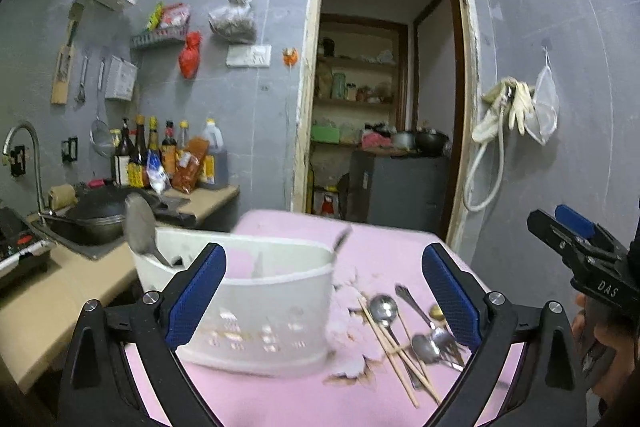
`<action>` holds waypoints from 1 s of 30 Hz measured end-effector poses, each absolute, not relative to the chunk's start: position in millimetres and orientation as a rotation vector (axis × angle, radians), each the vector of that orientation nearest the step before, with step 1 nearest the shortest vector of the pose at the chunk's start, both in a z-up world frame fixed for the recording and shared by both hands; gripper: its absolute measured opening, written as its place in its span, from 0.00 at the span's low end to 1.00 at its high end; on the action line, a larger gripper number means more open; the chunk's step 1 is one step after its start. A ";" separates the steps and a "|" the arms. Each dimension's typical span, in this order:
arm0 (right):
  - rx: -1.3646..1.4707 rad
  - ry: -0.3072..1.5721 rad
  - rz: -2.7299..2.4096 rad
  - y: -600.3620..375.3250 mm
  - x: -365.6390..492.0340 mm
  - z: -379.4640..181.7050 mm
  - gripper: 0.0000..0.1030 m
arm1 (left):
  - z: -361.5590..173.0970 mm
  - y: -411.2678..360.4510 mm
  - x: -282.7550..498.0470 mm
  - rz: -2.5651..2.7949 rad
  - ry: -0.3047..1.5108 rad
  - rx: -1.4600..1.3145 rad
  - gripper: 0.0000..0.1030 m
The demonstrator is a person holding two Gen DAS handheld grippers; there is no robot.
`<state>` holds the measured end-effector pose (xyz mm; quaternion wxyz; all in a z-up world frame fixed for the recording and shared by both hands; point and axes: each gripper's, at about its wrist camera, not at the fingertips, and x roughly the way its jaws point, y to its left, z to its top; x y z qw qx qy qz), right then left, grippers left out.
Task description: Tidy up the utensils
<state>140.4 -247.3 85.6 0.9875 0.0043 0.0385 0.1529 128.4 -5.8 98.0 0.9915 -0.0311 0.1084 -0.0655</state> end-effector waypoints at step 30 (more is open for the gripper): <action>-0.068 0.705 0.449 -256.3 204.3 2.4 0.47 | -9.1 -73.8 221.2 -0.412 0.999 -0.044 0.25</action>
